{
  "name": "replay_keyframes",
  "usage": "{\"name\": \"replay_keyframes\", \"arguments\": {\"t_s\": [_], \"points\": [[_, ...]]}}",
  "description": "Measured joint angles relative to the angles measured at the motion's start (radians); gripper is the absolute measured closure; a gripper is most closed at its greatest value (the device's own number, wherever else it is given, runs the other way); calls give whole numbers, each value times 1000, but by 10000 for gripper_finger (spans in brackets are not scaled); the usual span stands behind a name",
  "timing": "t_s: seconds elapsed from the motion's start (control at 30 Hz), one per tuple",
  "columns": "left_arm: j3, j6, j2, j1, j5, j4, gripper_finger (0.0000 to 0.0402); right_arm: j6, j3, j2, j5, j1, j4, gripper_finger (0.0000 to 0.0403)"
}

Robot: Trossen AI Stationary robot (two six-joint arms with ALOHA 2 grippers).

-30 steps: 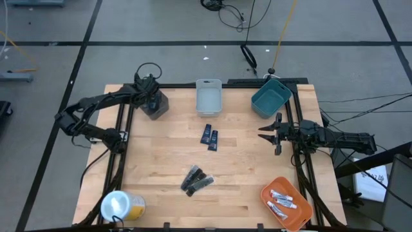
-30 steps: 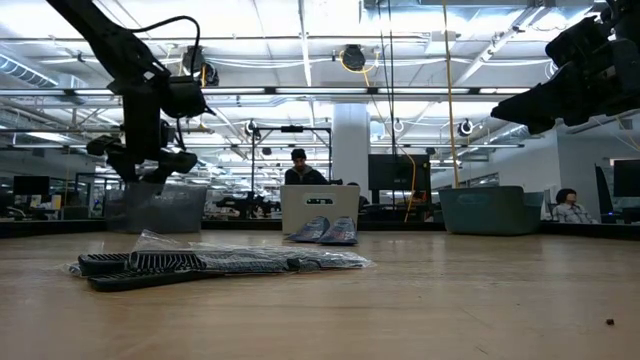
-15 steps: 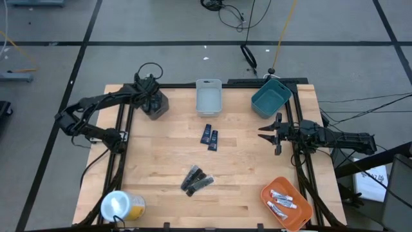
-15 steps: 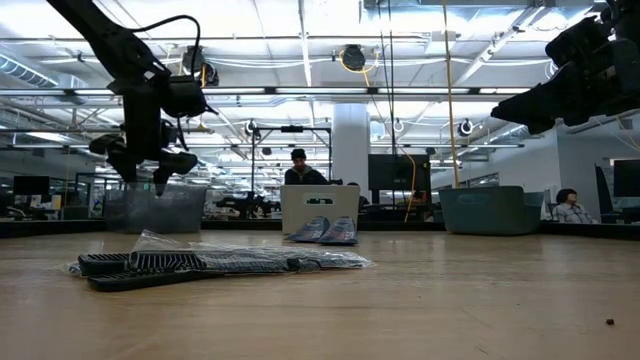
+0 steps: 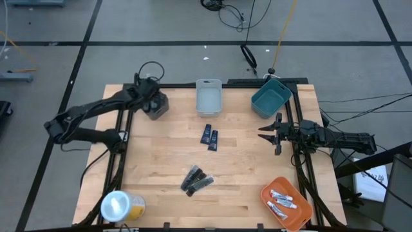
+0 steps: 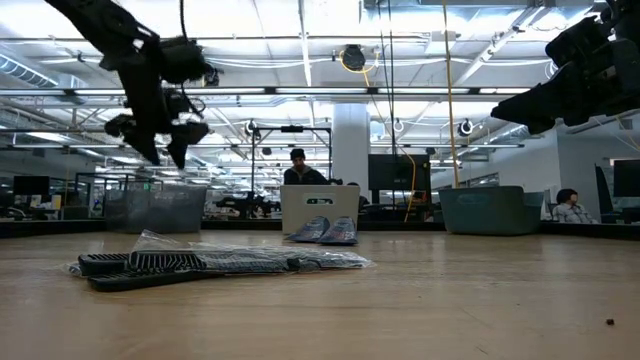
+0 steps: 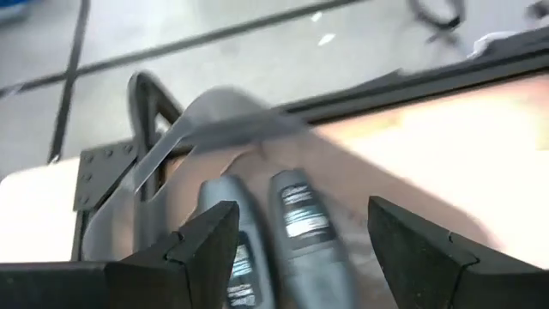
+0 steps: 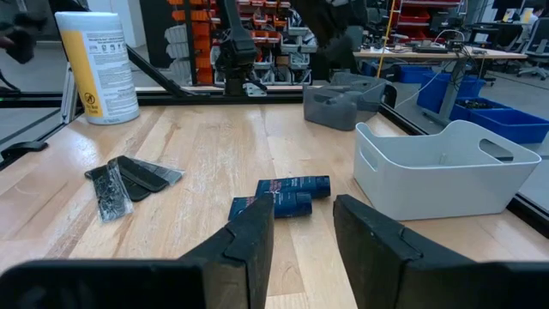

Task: Pick & Place Travel size toiletries
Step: Put the right blue shaving cream into the blue bin

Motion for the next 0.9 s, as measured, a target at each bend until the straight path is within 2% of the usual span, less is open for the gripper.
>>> {"name": "replay_keyframes", "arguments": {"t_s": [0.37, 0.7, 0.9], "points": [[0, 94, -218, -240, 28, 108, 147, 0, 0, 0, 0, 0, 0, 289], [-1, 161, -302, -466, 77, 118, 147, 3, 0, 0, 0, 0, 0, 289], [-58, 230, -361, -650, 79, 286, 147, 3, 0, 0, 0, 0, 0, 289]]}}
